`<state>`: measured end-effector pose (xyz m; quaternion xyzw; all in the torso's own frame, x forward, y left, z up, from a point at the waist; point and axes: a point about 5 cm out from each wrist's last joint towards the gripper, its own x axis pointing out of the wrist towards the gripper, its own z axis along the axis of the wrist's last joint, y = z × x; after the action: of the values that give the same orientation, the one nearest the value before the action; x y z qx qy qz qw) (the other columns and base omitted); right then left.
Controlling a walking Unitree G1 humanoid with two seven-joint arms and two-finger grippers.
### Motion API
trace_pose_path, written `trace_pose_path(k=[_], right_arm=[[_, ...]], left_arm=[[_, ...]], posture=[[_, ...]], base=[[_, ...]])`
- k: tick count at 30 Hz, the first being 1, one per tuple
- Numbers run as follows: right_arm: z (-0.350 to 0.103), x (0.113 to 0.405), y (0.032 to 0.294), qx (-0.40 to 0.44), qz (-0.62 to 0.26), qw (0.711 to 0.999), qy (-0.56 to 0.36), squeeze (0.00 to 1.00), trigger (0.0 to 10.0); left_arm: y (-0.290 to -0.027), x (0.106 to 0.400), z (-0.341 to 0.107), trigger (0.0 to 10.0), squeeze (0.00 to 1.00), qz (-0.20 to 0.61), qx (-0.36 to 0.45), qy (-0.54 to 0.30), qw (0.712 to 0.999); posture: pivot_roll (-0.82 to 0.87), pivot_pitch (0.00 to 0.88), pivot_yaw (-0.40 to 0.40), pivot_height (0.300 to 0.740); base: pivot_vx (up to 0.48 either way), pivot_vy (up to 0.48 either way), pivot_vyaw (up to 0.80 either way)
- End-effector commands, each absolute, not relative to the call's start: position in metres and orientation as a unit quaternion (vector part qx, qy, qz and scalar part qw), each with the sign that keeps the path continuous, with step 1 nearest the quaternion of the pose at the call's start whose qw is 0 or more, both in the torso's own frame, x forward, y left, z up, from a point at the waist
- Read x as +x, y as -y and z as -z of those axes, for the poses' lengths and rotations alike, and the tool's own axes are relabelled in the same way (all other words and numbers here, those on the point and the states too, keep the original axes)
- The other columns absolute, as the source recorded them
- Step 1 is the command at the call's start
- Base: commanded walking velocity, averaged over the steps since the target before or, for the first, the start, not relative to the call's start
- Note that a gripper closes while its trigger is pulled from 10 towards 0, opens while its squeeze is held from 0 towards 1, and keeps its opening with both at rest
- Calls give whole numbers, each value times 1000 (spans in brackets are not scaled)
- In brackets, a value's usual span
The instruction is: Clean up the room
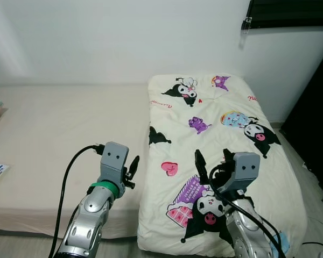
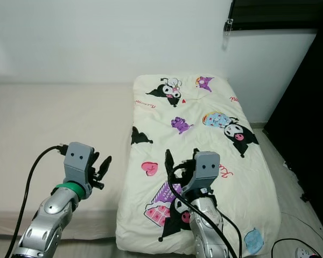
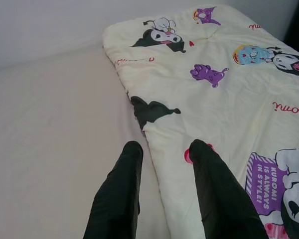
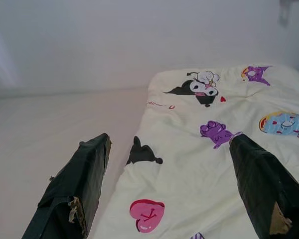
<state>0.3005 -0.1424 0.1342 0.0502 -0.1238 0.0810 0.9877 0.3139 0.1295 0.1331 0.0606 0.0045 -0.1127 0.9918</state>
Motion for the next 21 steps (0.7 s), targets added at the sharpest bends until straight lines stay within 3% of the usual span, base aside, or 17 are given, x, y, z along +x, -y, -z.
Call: trace_pose_path(k=[1, 21], right_arm=[[-129, 300, 140, 47, -85, 989, 115, 0, 10000], [-127, 301, 140, 47, -89, 989, 112, 0, 10000]], left_arm=[[-131, 314, -127, 10000, 0, 114, 63, -16, 991], [-132, 316, -128, 10000, 0, 111, 57, -16, 992]], posture=[[-129, 52, 127, 740], [-127, 43, 127, 740]], base=[[0, 0, 0], [0, 0, 0]])
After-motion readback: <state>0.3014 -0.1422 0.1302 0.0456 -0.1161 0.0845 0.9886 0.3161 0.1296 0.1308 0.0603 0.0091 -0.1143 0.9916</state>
